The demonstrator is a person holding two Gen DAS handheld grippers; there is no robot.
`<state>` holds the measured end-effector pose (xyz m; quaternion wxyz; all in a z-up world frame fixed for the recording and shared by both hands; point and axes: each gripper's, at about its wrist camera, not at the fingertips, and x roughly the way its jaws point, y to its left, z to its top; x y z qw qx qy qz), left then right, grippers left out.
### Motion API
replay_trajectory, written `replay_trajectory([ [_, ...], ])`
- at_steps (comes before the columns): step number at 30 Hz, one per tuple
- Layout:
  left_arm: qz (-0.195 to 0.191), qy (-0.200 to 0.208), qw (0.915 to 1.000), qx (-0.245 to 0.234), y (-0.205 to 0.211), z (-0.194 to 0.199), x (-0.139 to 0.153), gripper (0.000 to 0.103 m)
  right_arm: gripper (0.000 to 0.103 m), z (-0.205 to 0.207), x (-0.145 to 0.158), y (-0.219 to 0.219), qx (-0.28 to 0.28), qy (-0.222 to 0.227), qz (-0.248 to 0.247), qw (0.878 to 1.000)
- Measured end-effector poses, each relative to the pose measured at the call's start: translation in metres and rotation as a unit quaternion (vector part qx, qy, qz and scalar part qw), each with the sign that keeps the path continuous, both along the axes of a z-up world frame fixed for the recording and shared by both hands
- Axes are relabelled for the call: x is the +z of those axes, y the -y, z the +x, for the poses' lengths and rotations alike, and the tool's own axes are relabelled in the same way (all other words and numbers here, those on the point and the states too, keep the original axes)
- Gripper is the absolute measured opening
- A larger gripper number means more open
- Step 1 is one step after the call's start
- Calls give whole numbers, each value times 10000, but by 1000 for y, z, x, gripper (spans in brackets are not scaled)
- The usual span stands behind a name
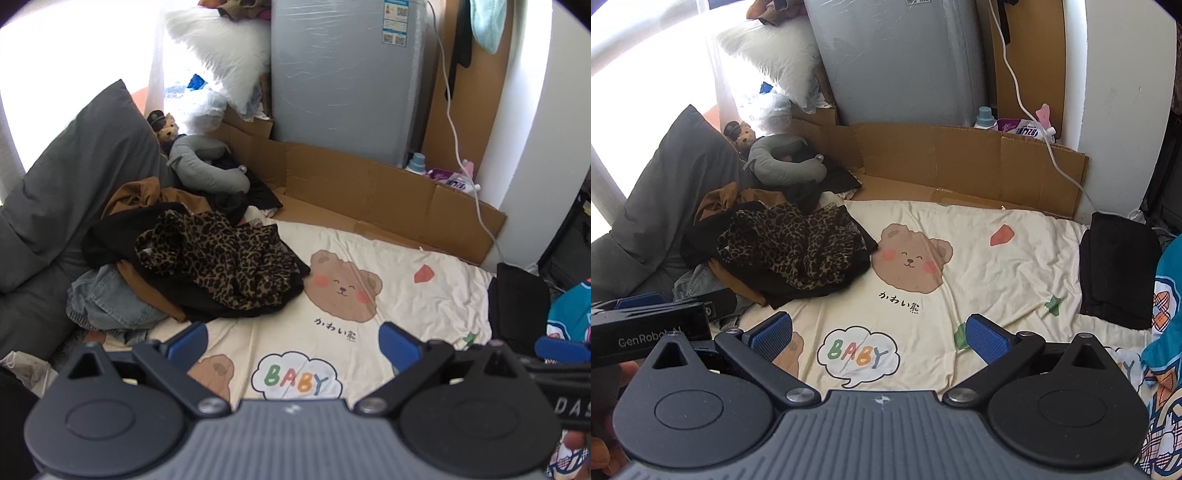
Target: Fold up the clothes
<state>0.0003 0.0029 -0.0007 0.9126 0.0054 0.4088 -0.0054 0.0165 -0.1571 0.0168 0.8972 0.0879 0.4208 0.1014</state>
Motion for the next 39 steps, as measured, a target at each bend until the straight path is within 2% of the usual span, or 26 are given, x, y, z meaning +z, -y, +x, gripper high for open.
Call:
replay_trajectory([
  [6,18,-27,10000,76,-10,5,7,100,103,2,5,3,-79,153,-205,9996],
  [14,-89,-18,10000,31,-15,20,14,100,103,8,8,9,-98,254,-35,9996],
  [19,-102,-94,9999,-11,-16,32,16,100,102,19,1,6,-110,161,-249,9995],
  [25,-125,-158,9998,-86,-24,50,21,100,103,28,3,9,-115,60,-168,9998],
  [39,152,-311,9991,-252,-63,109,42,100,103,56,17,8,416,48,-71,9991],
])
